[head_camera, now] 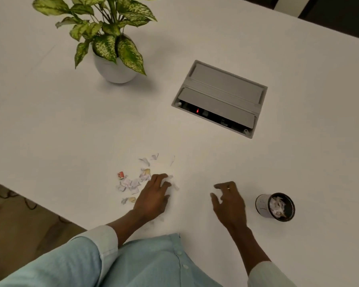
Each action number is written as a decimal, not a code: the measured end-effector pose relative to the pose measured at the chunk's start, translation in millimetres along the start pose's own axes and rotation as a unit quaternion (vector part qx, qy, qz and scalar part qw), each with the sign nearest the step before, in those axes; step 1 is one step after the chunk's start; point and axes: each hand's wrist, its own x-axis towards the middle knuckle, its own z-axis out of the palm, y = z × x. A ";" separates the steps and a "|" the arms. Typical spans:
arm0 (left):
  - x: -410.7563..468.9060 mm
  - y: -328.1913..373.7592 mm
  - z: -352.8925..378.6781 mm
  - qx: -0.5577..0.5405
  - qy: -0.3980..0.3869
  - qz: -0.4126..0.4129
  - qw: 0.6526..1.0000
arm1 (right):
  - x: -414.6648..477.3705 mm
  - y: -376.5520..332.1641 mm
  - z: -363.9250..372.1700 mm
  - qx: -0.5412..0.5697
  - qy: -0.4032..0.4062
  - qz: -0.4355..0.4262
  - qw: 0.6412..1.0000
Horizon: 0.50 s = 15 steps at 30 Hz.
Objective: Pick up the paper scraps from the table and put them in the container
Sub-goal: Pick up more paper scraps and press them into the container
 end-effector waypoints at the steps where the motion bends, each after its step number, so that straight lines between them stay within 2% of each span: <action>1: -0.4 -8.1 -4.2 0.001 0.005 -0.029 1.000 | 4.3 -8.0 9.8 0.008 -0.029 -0.003 1.000; 4: 2.6 -32.5 -14.2 -0.011 0.012 -0.098 0.995 | 17.2 -33.6 37.2 0.027 -0.115 -0.009 0.993; 9: 16.5 -59.7 -25.7 -0.017 0.013 -0.141 0.990 | 36.4 -68.7 71.5 0.022 -0.207 -0.012 0.978; 11: 21.5 -66.4 -26.6 -0.024 0.006 -0.158 0.987 | 41.9 -78.9 81.3 0.017 -0.225 -0.012 0.974; 15: 30.6 -75.3 -24.1 -0.038 -0.017 -0.166 0.985 | 54.2 -91.8 94.0 0.031 -0.210 0.009 0.977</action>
